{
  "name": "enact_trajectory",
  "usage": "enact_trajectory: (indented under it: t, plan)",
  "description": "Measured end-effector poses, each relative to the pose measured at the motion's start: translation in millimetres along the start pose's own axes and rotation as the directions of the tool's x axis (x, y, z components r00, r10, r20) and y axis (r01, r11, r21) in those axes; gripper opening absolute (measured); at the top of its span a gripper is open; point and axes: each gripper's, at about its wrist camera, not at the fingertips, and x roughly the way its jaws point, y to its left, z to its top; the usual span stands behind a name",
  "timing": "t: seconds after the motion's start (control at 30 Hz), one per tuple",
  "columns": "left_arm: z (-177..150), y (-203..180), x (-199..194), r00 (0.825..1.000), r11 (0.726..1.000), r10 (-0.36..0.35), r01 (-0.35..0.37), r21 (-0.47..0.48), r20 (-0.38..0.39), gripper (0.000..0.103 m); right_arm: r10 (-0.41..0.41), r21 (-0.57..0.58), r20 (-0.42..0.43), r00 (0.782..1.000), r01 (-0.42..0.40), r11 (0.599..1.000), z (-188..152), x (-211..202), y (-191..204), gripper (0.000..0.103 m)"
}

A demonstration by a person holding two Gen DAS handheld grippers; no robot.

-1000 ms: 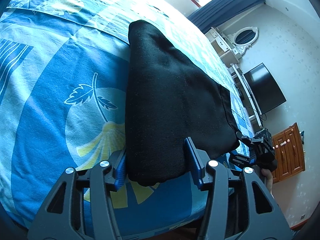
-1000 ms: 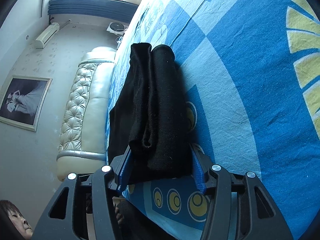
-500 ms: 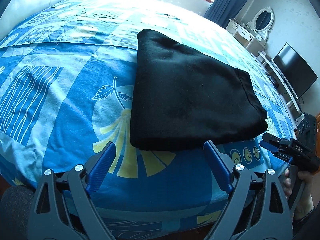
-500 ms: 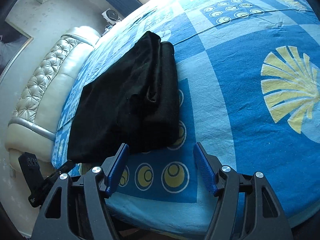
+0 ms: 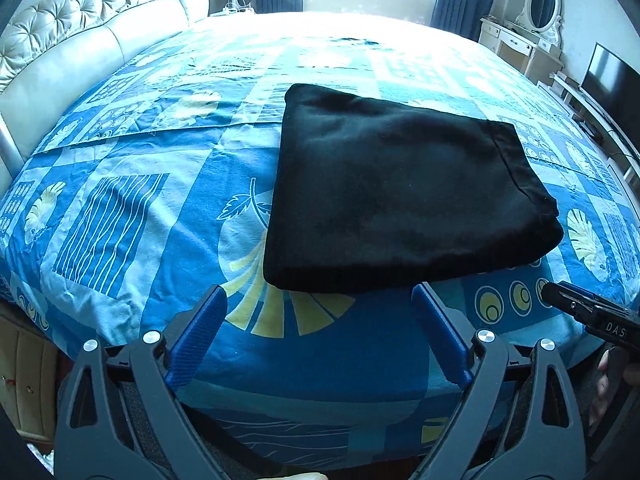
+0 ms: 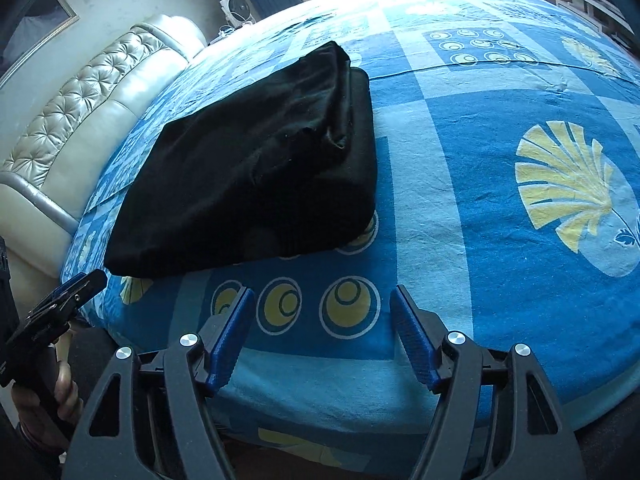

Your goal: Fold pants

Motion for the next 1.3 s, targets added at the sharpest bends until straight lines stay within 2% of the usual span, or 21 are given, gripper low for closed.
enact_trajectory:
  t: [0.27, 0.73, 0.8, 0.87, 0.97, 1.07, 1.17, 1.27, 1.3]
  plan:
    - [-8, -11, 3, 1.0, 1.0, -0.009, 0.01, 0.011, -0.028, 0.093, -0.003, -0.084, -0.006, 1.0, 0.002, 0.996, -4, 3, 24, 0.07]
    - [-9, -16, -8, 1.0, 0.999, 0.014, -0.015, 0.029, 0.018, 0.093, -0.088, -0.085, 0.04, 0.995, 0.091, 0.992, -3, -3, 19, 0.072]
    - [-8, -17, -10, 0.999, 0.999, 0.014, -0.015, 0.031, 0.031, 0.094, -0.085, -0.081, 0.032, 0.996, 0.088, 0.993, -4, -2, 18, 0.072]
    - [-7, -15, -14, 0.999, 1.0, -0.003, 0.002, 0.019, 0.05, 0.099, -0.084, -0.077, 0.028, 0.996, 0.086, 0.993, -5, -1, 17, 0.072]
    - [-5, -9, -23, 0.992, 0.999, -0.041, 0.043, -0.014, 0.121, 0.099, -0.081, -0.081, 0.026, 0.996, 0.083, 0.993, -6, 0, 19, 0.072]
    - [9, -3, -24, 0.99, 0.999, -0.038, 0.038, 0.002, 0.137, 0.099, -0.066, -0.079, 0.02, 0.998, 0.067, 0.995, -6, -1, 21, 0.072]
    - [38, 26, -15, 0.985, 1.0, -0.018, 0.021, -0.019, 0.171, 0.099, -0.043, -0.074, 0.03, 0.999, 0.045, 0.996, 4, -6, 23, 0.072]
    - [83, 71, 19, 0.985, 0.997, 0.054, -0.045, -0.059, 0.163, 0.099, -0.039, -0.068, 0.08, 0.996, 0.045, 0.997, 29, -14, 21, 0.074]
    - [99, 89, 34, 0.98, 0.993, 0.102, -0.089, -0.08, 0.171, 0.099, -0.04, -0.067, 0.098, 0.994, 0.047, 0.997, 42, -15, 20, 0.078]
